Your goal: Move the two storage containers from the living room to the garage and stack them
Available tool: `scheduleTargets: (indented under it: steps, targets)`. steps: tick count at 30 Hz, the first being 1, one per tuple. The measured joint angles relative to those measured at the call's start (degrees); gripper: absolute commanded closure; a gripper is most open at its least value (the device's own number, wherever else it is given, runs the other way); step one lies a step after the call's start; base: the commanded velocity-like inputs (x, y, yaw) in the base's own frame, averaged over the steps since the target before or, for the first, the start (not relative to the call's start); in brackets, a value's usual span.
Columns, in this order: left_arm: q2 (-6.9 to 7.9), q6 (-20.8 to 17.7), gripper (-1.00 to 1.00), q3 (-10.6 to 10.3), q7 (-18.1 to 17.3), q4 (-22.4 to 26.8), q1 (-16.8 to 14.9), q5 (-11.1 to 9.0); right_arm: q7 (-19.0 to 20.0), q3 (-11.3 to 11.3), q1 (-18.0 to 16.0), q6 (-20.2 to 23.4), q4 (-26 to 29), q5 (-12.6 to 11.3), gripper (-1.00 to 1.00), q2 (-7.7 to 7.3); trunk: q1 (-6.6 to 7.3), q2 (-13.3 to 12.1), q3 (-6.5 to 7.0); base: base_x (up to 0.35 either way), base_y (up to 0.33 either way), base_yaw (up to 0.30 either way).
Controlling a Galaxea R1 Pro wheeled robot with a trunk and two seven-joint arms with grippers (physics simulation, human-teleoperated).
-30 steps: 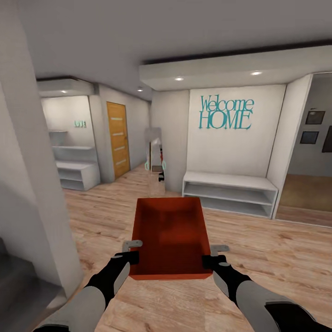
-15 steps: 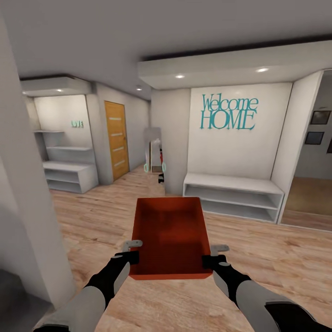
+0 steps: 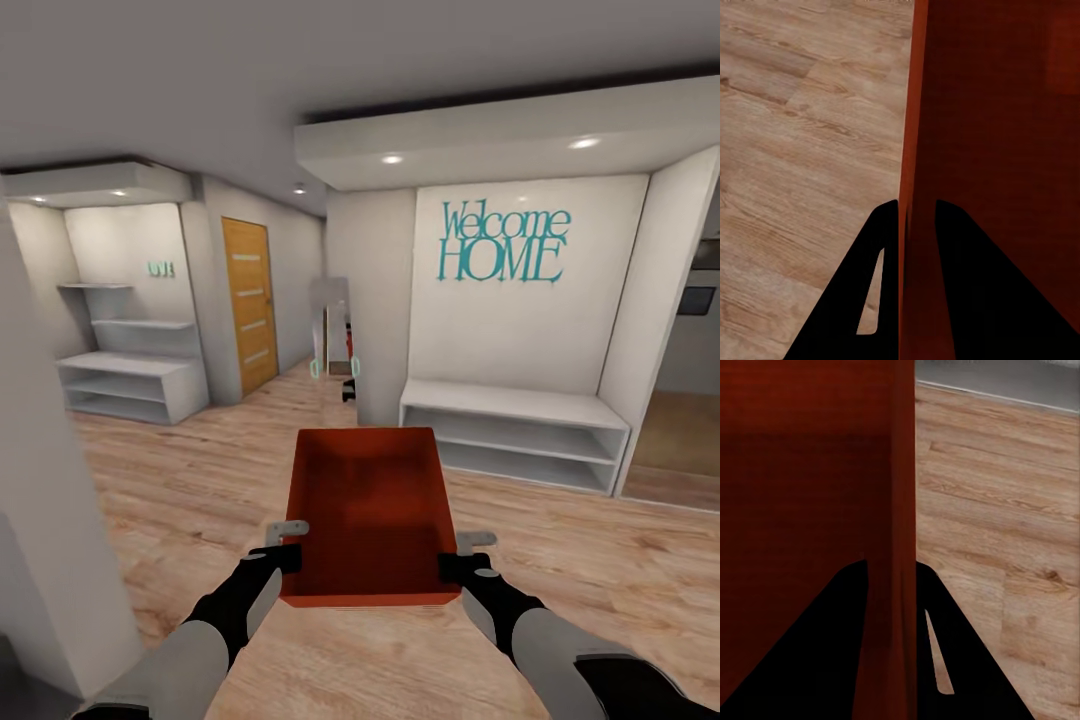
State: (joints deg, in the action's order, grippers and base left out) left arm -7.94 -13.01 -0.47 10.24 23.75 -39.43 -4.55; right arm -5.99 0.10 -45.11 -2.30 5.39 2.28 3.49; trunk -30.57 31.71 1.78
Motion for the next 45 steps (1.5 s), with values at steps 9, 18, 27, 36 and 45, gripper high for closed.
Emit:
scheduleTargets:
  steps: [9, 18, 27, 36, 45]
  targets:
    - [0.0, 0.0, 1.0, 0.0, 0.0, 0.0, 0.0, 0.0, 0.0, 0.0, 0.0, 0.1, 0.1, 0.0, 1.0, 0.0, 0.0, 0.0, 0.0, 0.324, 0.0, 0.0]
    - [0.01, 0.0, 1.0, 0.1, 0.0, 0.0, 0.0, 0.0, 0.0, 0.1, 0.0, 0.3, 0.3, 0.0, 1.0, 0.01, 0.0, 0.0, 0.0, 0.324, 0.0, 0.108]
    - [0.0, 0.0, 1.0, 0.1, 0.0, 0.0, 0.0, 0.0, 0.0, 0.1, 0.0, 0.3, 0.3, 0.0, 1.0, 0.01, 0.0, 0.0, 0.0, 0.324, 0.0, 0.263]
    - [-0.01, 0.0, 1.0, 0.1, 0.0, 0.0, 0.0, 0.0, 0.0, 0.1, 0.0, 0.3, 0.3, 0.0, 1.0, 0.0, 0.0, 0.0, 0.0, 0.324, 0.0, 0.197]
    - [0.0, 0.0, 1.0, 0.1, 0.0, 0.0, 0.0, 0.0, 0.0, 0.1, 0.0, 0.3, 0.3, 0.0, 1.0, 0.0, 0.0, 0.0, 0.0, 0.323, 0.0, 0.008]
